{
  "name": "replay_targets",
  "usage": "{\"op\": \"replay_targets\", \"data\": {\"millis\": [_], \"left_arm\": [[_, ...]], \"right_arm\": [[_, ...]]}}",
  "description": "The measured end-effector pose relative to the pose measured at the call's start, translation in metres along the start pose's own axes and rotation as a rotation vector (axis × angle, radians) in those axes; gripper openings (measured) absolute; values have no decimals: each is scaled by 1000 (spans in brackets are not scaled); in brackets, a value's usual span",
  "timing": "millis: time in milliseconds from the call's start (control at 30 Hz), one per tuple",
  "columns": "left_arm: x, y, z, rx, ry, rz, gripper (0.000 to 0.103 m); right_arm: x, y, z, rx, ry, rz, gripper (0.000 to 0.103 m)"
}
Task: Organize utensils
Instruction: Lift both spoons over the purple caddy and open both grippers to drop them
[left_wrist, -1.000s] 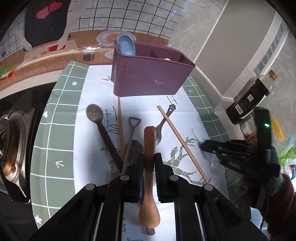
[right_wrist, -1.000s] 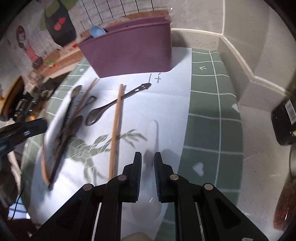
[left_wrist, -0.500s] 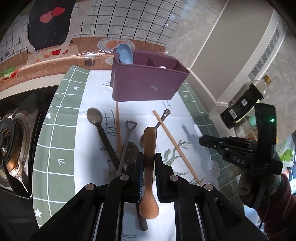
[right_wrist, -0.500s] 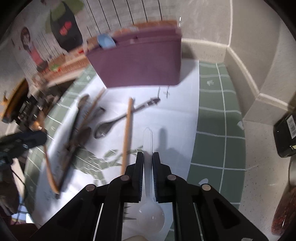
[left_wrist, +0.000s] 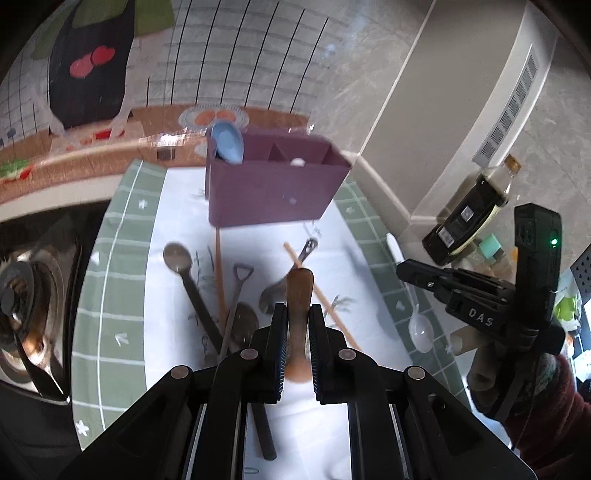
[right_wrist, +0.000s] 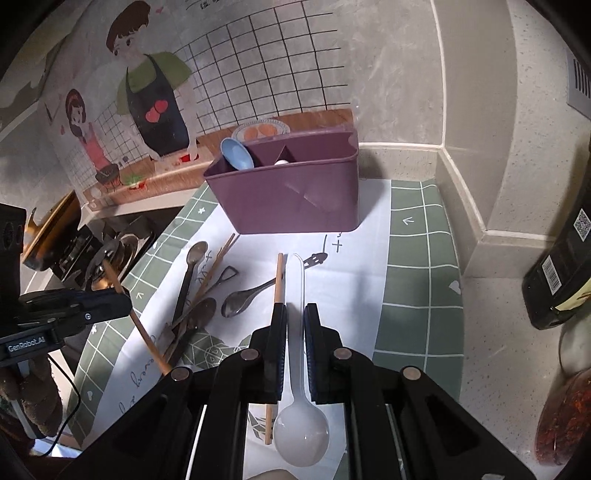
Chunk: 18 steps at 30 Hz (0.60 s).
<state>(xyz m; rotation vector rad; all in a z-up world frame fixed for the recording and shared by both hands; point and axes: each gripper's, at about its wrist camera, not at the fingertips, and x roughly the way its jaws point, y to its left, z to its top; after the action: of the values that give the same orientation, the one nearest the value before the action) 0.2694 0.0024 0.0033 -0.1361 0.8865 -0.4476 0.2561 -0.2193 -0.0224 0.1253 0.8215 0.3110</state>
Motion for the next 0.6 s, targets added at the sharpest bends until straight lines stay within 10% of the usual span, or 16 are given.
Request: {"op": "replay_targets", "data": {"millis": [400,600], "left_arm": [[-85,-30,151,95,-335,32,12],[-50,-12,193,58,-309,70,12]], "right_arm": [[-101,27,149,-137,-470,11,10],[-70,10,184,-146,-484,73,10]]}}
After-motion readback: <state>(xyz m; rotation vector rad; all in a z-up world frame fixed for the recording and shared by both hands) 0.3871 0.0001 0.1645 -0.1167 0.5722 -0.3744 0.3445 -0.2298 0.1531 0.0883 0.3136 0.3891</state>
